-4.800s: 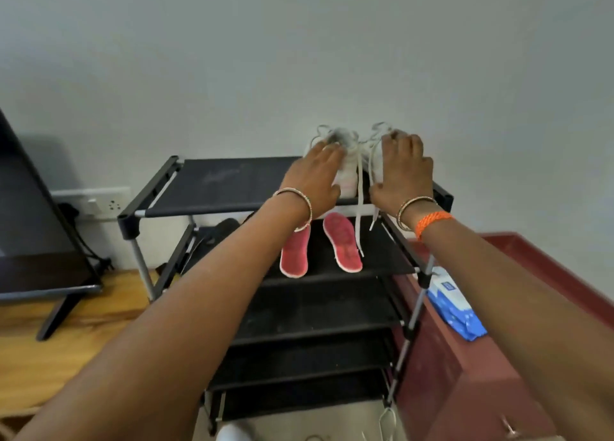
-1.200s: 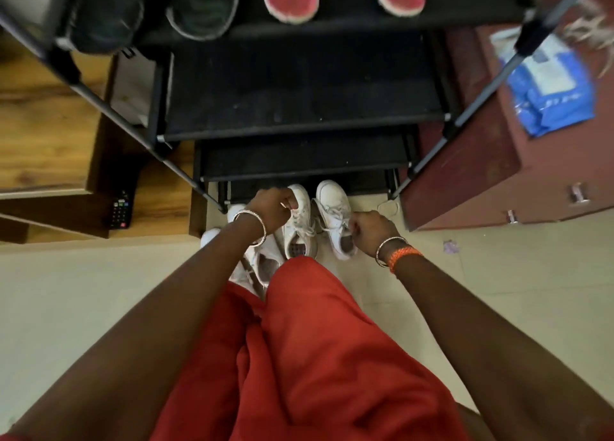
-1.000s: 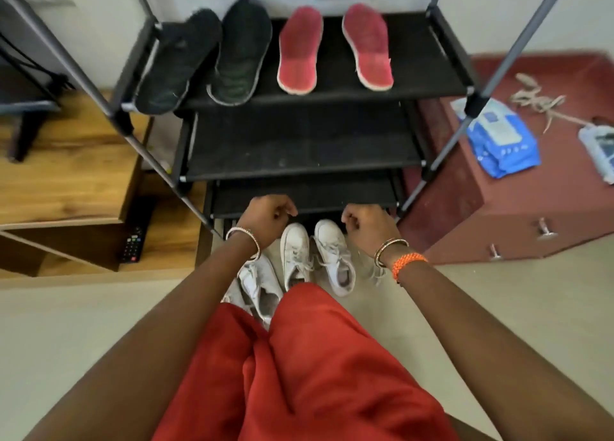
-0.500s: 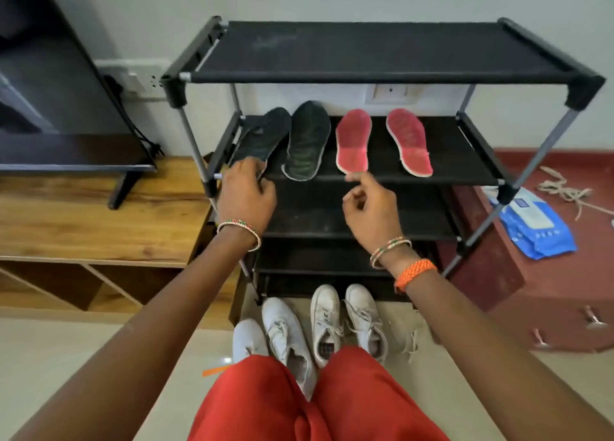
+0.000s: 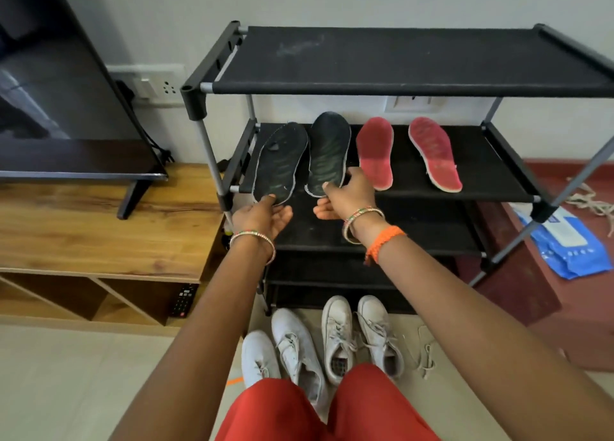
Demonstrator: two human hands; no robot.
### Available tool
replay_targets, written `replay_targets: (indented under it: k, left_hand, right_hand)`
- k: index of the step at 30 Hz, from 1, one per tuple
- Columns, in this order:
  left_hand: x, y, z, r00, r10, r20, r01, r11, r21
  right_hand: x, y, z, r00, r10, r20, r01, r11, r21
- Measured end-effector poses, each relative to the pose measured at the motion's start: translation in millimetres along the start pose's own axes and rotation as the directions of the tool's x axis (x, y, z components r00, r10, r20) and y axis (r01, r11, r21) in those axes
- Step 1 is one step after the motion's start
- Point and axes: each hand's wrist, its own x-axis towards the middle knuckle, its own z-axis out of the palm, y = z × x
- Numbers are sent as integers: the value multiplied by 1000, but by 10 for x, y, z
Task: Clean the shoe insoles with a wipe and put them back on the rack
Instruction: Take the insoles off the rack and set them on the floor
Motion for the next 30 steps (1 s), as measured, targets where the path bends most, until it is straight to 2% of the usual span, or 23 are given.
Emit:
replay_targets:
  k: [3, 6, 9, 12, 15, 17, 20, 22, 24, 27, 28, 30]
  left_hand:
    - [-389, -75, -70, 984, -53, 168, 37, 995, 94]
    - [-826, -227, -166, 947, 61, 317, -94, 991, 91]
    - [-1228, -481, -236, 839, 105, 535, -189, 977, 104]
    - [-1548, -799, -258, 724, -29, 689, -194, 950, 243]
    - [-1843, -1107, -198, 616, -171, 769, -280, 865, 417]
    - [-2076, -1311, -64, 589, -273, 761, -280, 814, 509]
    - [-2329, -1627, 210, 594, -423, 684, -110, 800, 590]
    - [-2434, -1888, 424, 590, -544, 597, -23, 728, 686]
    - [-2385, -2243, 598, 575, -671, 468, 60, 605, 794]
    - [-2272, -2756, 831, 576, -755, 313, 84, 436, 896]
    - [-2222, -2950, 908, 588, -754, 293, 81, 416, 906]
    - [-2097, -3314, 1029, 643, -698, 315, 55, 452, 890]
  right_hand:
    - [-381, 42, -302, 990, -127, 61, 123, 990, 69]
    - [-790, 128, -707, 983, -180, 21, 175, 973, 152]
    - [-1112, 300, -1103, 980, -153, -124, 178, 956, 232]
    - [-1475, 450, -1500, 964, -188, -191, 232, 940, 249]
    - [-1753, 660, -1980, 959, -178, -222, 232, 941, 246]
    - [-1889, 902, -2347, 954, -107, -280, 183, 947, 262]
    - [-2127, 1353, -2942, 915, 48, -400, 83, 950, 302]
    - [-2362, 1679, -3337, 873, 167, -459, -31, 957, 288]
    - [-2610, 1998, -3672, 797, 304, -522, -177, 944, 278]
    - [-2796, 2530, -4042, 630, 526, -571, -376, 850, 368]
    - [-2829, 2706, -4124, 589, 586, -557, -424, 810, 404]
    - [-2819, 3054, -4214, 521, 669, -530, -519, 741, 426]
